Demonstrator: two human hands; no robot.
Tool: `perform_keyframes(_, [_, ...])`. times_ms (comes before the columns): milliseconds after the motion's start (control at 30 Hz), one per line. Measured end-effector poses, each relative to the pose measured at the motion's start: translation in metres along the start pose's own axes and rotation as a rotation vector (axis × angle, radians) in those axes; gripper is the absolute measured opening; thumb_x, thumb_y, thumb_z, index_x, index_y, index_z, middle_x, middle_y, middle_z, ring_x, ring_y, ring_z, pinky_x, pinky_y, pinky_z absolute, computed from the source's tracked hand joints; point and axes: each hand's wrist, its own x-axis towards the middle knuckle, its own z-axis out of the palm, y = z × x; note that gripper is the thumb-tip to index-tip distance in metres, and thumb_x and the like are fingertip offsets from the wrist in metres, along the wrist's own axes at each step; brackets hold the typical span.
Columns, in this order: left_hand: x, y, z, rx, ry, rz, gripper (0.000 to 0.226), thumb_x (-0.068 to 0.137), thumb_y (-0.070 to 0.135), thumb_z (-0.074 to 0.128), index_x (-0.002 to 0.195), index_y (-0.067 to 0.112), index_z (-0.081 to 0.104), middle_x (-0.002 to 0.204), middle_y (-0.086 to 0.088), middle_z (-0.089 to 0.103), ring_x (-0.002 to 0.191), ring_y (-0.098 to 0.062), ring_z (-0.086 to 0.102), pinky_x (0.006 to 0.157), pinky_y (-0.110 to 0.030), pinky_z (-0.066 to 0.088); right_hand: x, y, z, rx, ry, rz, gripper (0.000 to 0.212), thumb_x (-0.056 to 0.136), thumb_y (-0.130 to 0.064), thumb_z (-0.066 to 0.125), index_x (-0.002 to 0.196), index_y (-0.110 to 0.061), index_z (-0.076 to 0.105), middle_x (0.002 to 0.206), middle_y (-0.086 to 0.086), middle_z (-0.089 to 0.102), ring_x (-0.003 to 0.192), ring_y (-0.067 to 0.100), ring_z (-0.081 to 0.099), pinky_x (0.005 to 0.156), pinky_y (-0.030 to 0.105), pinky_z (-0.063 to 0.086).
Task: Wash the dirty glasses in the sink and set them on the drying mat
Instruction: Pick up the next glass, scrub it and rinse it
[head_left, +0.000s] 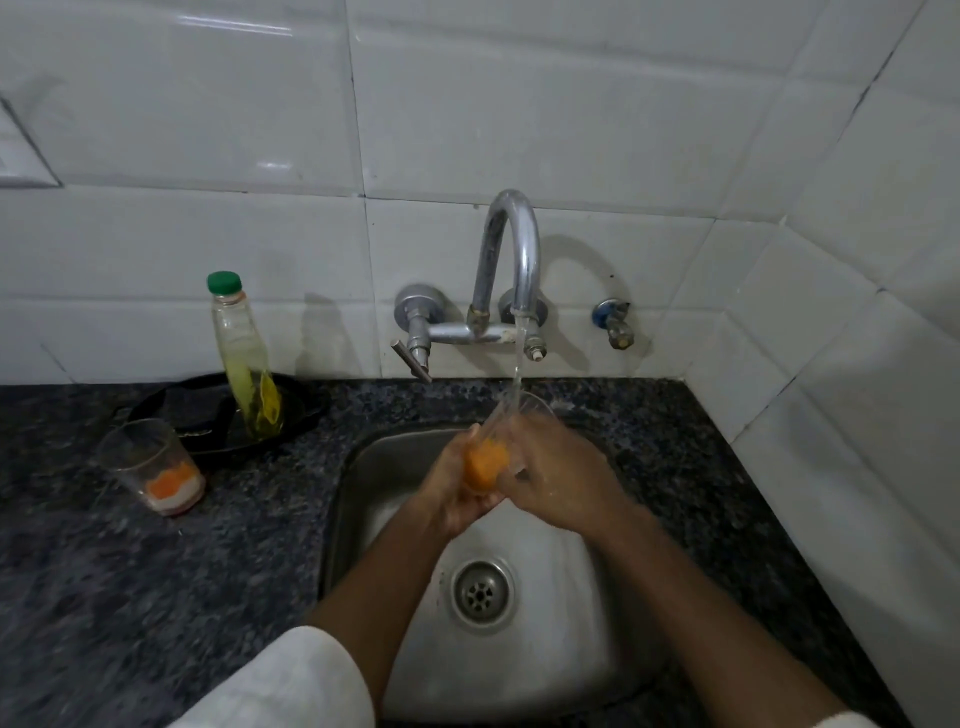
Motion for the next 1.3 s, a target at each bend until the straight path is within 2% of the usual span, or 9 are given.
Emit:
perform_keyframes(100, [-0.006,-0.002,0.002,0.034,0.006,0.008,0.038,0.098,0.032,0.055,0.123,0.006,0.065,0.113,-0.017,0.071,0.106,-0.027,0.066,0.092,-0.038,0.054,0.021,0.009,-0.002,0.079,-0.347,0.065,0.012,0.090,-0.017,0.060,0.085,-0.023,0.069,0.085,-0.004,0.068,0.081,0.017,0.065,0.080,0.041,0.055])
perform_keyframes(267, [-0.002,-0.024,-0.006,-0.277,-0.038,0.136,0.045,0.097,0.029,0.054,0.129,-0.003,0.060,0.133,-0.024,0.060,0.115,-0.033,0.062,0.093,-0.041,0.056,0.035,-0.001,0.021,0.536,-0.064,0.409,0.010,0.086,-0.009,0.061,0.086,-0.006,0.070,0.091,0.012,0.071,0.086,0.025,0.068,0.084,0.047,0.057])
perform_keyframes(467, [0.001,-0.012,-0.016,-0.022,0.051,0.004,0.050,0.085,0.046,0.069,0.105,-0.001,0.070,0.094,-0.016,0.070,0.084,-0.024,0.068,0.071,-0.029,0.057,0.009,0.016,0.026,-0.254,-0.358,-0.125,0.033,0.091,-0.013,0.053,0.123,-0.021,0.058,0.127,0.002,0.056,0.118,0.022,0.051,0.075,0.031,0.041])
perform_keyframes(533, [0.000,-0.021,-0.017,-0.113,-0.010,0.037,0.061,0.087,0.045,0.066,0.126,-0.002,0.063,0.120,-0.021,0.064,0.115,-0.034,0.062,0.098,-0.042,0.052,0.015,0.006,0.041,0.077,-0.144,0.090,0.021,0.088,-0.017,0.057,0.104,-0.017,0.070,0.104,0.002,0.068,0.099,0.020,0.062,0.071,0.032,0.047])
perform_keyframes(633, [-0.004,-0.029,-0.015,-0.278,-0.054,0.136,0.040,0.091,0.027,0.058,0.115,-0.004,0.063,0.106,-0.022,0.067,0.094,-0.031,0.069,0.075,-0.038,0.062,0.021,-0.008,0.051,0.675,-0.008,0.439,0.020,0.087,-0.021,0.059,0.095,-0.009,0.072,0.080,0.004,0.067,0.071,0.012,0.062,0.063,0.033,0.050])
perform_keyframes(800, [-0.001,-0.013,-0.019,0.023,0.104,0.025,0.048,0.082,0.040,0.072,0.109,0.000,0.066,0.085,-0.019,0.072,0.074,-0.026,0.069,0.066,-0.033,0.059,0.003,0.018,0.033,-0.327,-0.310,-0.184,0.036,0.094,-0.025,0.050,0.130,-0.026,0.049,0.124,0.004,0.057,0.113,0.024,0.055,0.073,0.031,0.040])
perform_keyframes(1000, [-0.008,-0.031,-0.014,-0.215,-0.020,0.128,0.039,0.097,0.033,0.053,0.095,-0.001,0.073,0.094,-0.021,0.073,0.085,-0.029,0.073,0.068,-0.038,0.062,0.013,-0.015,0.054,0.700,0.010,0.443,0.012,0.089,-0.015,0.057,0.086,-0.012,0.069,0.079,0.004,0.066,0.075,0.017,0.064,0.059,0.026,0.051])
perform_keyframes(1167, [0.002,-0.013,-0.020,0.137,0.117,0.038,0.052,0.083,0.049,0.070,0.105,0.002,0.070,0.101,-0.019,0.068,0.087,-0.027,0.066,0.083,-0.039,0.055,-0.002,0.013,0.043,-0.272,-0.274,-0.176,0.040,0.092,-0.017,0.050,0.132,-0.020,0.049,0.122,0.005,0.057,0.109,0.025,0.055,0.069,0.028,0.034])
perform_keyframes(1300, [-0.005,-0.030,-0.023,-0.083,-0.008,0.118,0.046,0.090,0.035,0.061,0.119,-0.001,0.064,0.116,-0.024,0.064,0.104,-0.035,0.063,0.090,-0.046,0.051,0.013,-0.001,0.062,0.620,-0.091,0.336,0.017,0.091,-0.014,0.054,0.088,-0.021,0.069,0.083,-0.004,0.064,0.080,0.013,0.061,0.069,0.029,0.045])
